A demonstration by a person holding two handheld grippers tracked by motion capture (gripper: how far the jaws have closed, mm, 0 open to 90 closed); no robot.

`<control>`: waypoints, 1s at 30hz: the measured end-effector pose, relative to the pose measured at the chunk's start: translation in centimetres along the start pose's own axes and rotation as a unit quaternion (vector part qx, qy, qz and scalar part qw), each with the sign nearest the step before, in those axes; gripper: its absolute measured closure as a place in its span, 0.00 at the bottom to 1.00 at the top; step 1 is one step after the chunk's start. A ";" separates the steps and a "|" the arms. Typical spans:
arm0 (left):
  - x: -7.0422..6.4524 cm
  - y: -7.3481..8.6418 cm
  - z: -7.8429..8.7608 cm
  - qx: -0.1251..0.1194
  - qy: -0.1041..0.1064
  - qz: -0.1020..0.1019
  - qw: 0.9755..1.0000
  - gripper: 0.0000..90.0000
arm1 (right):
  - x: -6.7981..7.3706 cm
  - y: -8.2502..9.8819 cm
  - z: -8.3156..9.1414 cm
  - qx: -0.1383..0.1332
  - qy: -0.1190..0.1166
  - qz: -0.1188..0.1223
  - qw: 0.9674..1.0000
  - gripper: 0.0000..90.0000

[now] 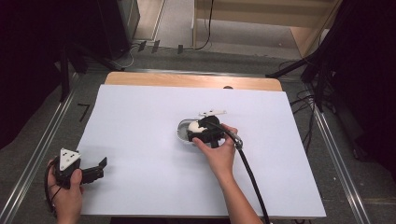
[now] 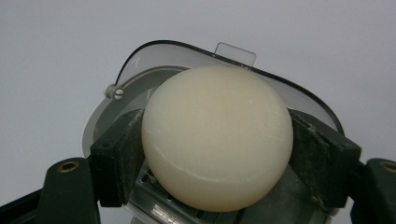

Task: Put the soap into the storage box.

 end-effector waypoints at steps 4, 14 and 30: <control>0.0 0.0 0.0 0.001 0.000 0.000 1.000 0.00 | -0.1 -0.1 0.4 -0.008 -0.002 0.000 1.000 0.28; 0.0 0.0 0.0 0.001 0.000 -0.001 1.000 0.00 | -0.2 -0.2 0.8 -0.015 0.001 -0.004 1.000 0.29; 0.0 0.0 0.0 0.001 0.000 0.001 1.000 0.00 | -0.5 -0.7 2.3 -0.041 0.006 -0.003 0.999 0.29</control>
Point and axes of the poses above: each handheld gripper's, and its own axes: z roughly backward along the jaws, y roughly out of its underside, x roughly to its left, the point moved 2 cm from there along -z, roughly forward along the jaws, and after that the axes turned 11 degrees about -y, right-handed, at the moved point
